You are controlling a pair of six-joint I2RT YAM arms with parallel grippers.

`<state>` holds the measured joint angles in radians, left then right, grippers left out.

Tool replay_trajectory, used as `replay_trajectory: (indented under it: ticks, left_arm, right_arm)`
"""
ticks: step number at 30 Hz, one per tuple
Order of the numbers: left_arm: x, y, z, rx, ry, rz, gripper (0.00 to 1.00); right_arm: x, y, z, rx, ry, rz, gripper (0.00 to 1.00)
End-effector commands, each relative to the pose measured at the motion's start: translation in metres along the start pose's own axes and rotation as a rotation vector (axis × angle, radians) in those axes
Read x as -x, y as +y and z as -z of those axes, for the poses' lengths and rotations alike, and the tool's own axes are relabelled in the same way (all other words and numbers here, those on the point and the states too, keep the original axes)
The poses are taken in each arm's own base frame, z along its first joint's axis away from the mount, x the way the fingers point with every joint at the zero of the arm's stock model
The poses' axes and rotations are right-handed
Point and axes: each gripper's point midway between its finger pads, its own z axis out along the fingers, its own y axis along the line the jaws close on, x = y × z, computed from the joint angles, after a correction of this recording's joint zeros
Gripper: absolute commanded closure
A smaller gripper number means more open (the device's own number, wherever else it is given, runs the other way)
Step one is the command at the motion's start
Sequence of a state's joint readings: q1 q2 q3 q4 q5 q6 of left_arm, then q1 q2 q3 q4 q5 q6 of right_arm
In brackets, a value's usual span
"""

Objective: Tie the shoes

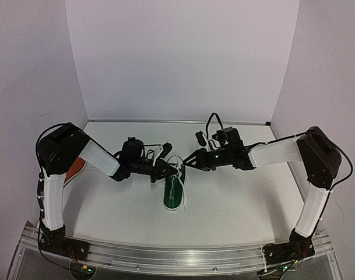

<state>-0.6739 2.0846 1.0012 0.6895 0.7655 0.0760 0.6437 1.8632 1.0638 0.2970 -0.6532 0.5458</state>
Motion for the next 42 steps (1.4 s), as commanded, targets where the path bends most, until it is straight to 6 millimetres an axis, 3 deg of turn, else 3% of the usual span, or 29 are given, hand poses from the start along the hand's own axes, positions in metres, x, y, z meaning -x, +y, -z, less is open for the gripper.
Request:
replay_trajectory:
  ticks: [1,7,11,35,42]
  left_arm:
    - [0.004,0.003,-0.001,0.001,-0.006,-0.008,1.00]
    - [0.005,0.003,0.003,0.021,0.029,-0.031,1.00]
    - [0.004,0.004,0.004,0.027,0.043,-0.039,1.00]
    - [-0.005,0.009,0.005,0.053,0.106,-0.055,1.00]
    - [-0.002,0.008,0.005,0.051,0.093,-0.058,1.00]
  right_arm:
    - [-0.008,-0.023,-0.009,-0.062,0.008,-0.020,0.70]
    - [-0.023,-0.038,-0.024,-0.067,0.060,-0.048,0.85]
    - [-0.027,-0.040,-0.032,-0.051,0.080,-0.045,0.88]
    - [-0.020,-0.003,-0.049,0.190,0.076,-0.062,0.88]
    - [-0.025,-0.004,-0.054,0.230,0.081,-0.098,0.87]
